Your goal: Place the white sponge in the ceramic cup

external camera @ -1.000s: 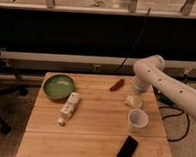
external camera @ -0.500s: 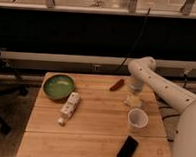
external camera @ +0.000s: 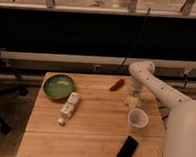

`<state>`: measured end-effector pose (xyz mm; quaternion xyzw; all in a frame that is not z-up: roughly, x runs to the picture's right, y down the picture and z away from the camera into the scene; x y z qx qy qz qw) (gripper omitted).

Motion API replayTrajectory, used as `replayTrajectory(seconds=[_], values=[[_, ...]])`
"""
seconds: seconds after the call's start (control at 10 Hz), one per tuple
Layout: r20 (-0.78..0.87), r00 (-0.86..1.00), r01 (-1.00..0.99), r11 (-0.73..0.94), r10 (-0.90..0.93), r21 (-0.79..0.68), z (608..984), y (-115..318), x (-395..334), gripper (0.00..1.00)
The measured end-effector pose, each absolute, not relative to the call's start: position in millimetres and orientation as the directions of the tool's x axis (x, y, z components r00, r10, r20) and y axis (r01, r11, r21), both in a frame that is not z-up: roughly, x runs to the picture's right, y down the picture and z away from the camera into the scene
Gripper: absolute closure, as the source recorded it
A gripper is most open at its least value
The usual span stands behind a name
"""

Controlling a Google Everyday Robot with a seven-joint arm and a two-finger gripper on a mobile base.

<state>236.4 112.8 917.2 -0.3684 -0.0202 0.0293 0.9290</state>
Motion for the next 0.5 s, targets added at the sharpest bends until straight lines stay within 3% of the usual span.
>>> replayTrajectory(seconds=[0.2,0.3,0.5], values=[[0.008,0.994,-0.072,0.725,0.107,-0.685,923,115,242,0.22],[0.002,0.992,-0.089,0.724,0.124,-0.684,925,115,245,0.29],[-0.006,0.985,-0.133,0.726,0.175,-0.675,922,113,254,0.52]])
